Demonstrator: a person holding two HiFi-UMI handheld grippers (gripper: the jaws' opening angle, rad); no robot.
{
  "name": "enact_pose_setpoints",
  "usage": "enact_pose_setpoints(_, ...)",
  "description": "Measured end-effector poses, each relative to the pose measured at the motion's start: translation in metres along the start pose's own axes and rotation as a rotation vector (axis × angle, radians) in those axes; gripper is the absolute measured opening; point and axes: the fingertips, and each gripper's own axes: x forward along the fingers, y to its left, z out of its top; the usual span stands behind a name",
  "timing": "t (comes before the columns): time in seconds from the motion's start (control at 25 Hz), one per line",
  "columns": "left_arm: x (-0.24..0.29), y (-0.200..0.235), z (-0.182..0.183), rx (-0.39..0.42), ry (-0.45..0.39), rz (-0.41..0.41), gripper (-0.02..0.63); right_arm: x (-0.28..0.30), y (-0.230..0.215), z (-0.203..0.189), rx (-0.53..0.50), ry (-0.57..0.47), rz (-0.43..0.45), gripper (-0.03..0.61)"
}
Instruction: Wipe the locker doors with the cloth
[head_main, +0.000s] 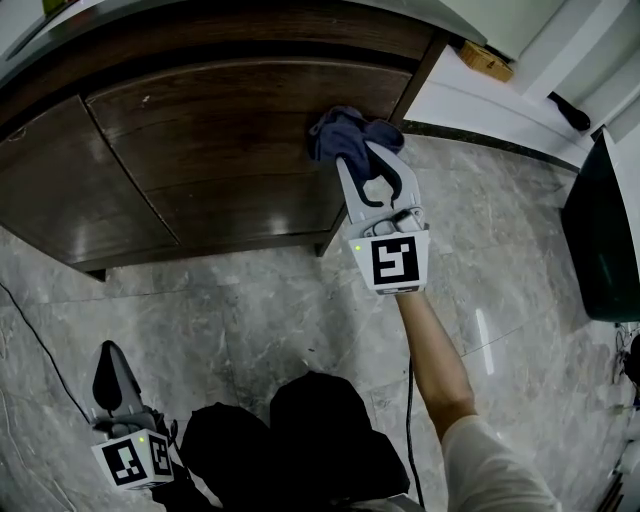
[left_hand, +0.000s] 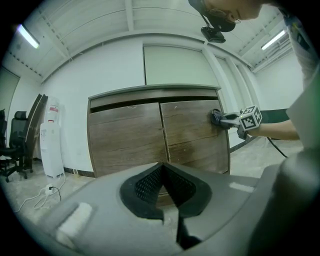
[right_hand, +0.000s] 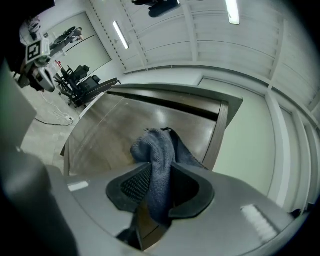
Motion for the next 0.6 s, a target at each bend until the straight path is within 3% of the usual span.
enact_pose_setpoints(0.32, -0.007, 0.003, -0.005, 0.021, 0.013, 0.017, 0.002, -0.011, 0.077, -0.098, 0.03, 0.118, 0.089, 0.114)
enact_pose_setpoints(0.6, -0.016, 0.009, -0.007, 0.031, 0.018, 0.042, 0.002, -0.026, 0.147, -0.197, 0.063, 0.3, 0.174, 0.114)
